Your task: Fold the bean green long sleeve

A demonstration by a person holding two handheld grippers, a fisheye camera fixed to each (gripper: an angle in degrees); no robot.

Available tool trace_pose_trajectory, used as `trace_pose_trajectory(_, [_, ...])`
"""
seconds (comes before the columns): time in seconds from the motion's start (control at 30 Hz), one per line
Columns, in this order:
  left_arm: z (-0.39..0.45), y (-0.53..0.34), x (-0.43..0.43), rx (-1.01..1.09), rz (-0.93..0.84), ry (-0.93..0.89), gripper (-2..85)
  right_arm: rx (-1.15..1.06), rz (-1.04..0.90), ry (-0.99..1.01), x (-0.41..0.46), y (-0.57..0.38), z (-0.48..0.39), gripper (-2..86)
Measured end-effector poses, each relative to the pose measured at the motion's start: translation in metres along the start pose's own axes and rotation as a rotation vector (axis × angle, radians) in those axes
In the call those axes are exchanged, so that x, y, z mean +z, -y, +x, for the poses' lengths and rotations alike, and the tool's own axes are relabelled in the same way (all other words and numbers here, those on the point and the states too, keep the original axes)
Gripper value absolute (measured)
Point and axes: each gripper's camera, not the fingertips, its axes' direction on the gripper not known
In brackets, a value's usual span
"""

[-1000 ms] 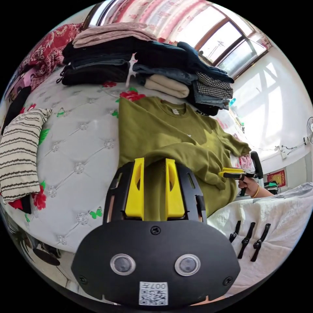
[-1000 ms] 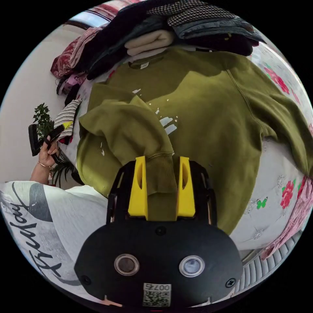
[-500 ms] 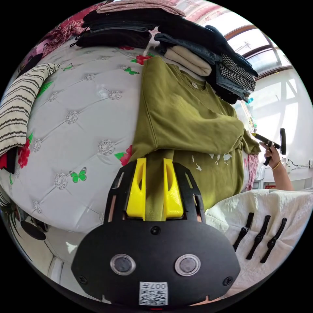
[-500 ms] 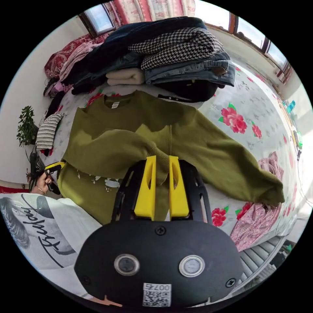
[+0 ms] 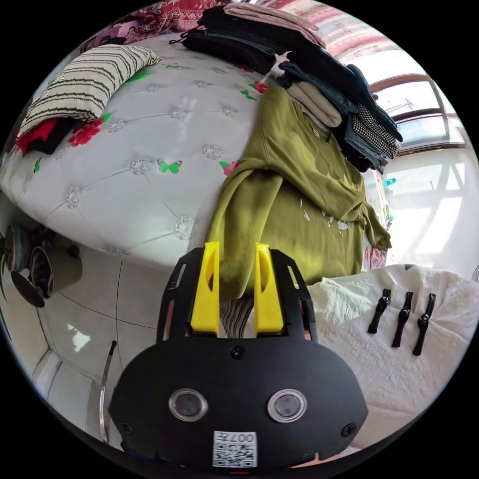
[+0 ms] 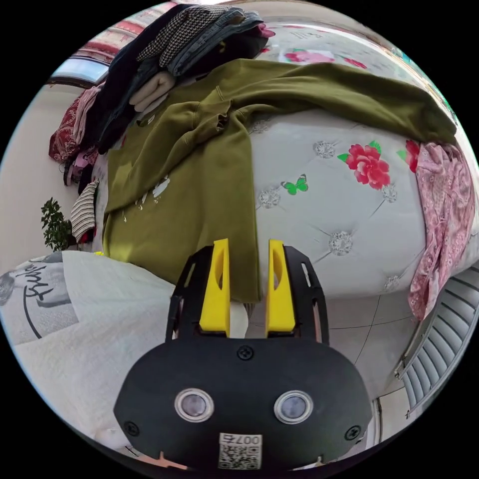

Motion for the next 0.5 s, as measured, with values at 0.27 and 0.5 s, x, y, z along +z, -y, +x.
trace_pose_trajectory(0.27, [0.018,0.013,0.041,0.078,-0.085,0.173,3.3,-0.17,-0.019,-0.069,0.028,-0.027,-0.014,2.8])
trace_pose_trajectory(0.5, [0.011,0.031,0.046,0.125,-0.188,0.258,1.8,-0.217,-0.046,-0.062,0.024,-0.053,-0.009,2.0])
